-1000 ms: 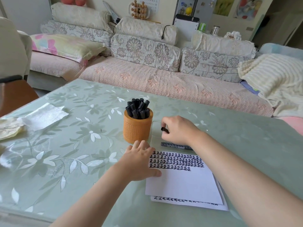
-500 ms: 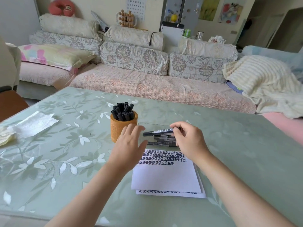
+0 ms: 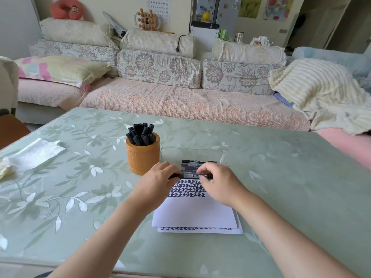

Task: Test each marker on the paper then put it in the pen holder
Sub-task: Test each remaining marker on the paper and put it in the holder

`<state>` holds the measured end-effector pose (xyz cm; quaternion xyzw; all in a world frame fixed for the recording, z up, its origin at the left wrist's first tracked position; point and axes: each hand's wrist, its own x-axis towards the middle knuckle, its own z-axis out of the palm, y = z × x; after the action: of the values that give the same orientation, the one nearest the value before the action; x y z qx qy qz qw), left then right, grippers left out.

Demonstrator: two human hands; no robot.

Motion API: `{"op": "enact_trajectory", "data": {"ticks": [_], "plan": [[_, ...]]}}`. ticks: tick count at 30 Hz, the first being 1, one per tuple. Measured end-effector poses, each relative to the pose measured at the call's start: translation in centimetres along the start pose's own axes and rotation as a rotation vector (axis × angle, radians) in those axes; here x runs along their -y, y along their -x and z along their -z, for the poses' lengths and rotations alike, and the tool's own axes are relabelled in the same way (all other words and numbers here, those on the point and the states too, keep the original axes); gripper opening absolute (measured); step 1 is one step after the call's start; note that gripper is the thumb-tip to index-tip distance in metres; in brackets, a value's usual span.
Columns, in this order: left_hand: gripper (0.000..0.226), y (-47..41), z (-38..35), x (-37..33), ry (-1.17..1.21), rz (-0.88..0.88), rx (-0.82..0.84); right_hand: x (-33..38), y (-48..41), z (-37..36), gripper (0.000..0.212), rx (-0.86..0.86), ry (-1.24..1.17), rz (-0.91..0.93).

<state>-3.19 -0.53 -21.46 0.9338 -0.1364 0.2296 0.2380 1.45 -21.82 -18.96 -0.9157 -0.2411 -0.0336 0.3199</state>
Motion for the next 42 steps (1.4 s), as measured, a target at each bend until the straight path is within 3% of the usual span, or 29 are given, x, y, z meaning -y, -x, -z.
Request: {"op": "enact_trajectory", "data": {"ticks": [5,10,16,27,32,35,42], "plan": [[0.010,0.3,-0.7,-0.6,0.050,-0.061,0.026,0.5,0.1,-0.7,0.030,0.160,0.258,0.161],[0.019,0.8,-0.8,-0.4,0.010,-0.097,0.096,-0.4,0.4,-1.4,0.024,0.220,0.243,0.127],[0.014,0.8,-1.3,0.2,-0.056,-0.162,0.138,-1.0,0.9,-1.8,0.022,0.261,0.222,0.142],[0.016,-0.5,-0.5,0.3,0.119,0.045,0.275,-2.0,0.0,-1.8,0.016,-0.070,0.416,0.486],[0.018,-0.7,0.3,0.8,-0.006,-0.197,0.185,-1.3,0.1,-1.6,0.032,0.089,0.259,0.277],[0.020,-0.7,0.4,0.7,-0.040,-0.239,0.161,-1.4,0.0,-1.4,0.034,0.177,0.122,0.178],[0.018,-0.5,0.1,0.8,0.138,0.044,0.293,-1.8,-0.2,-1.5,0.022,0.005,0.290,0.427]]}}
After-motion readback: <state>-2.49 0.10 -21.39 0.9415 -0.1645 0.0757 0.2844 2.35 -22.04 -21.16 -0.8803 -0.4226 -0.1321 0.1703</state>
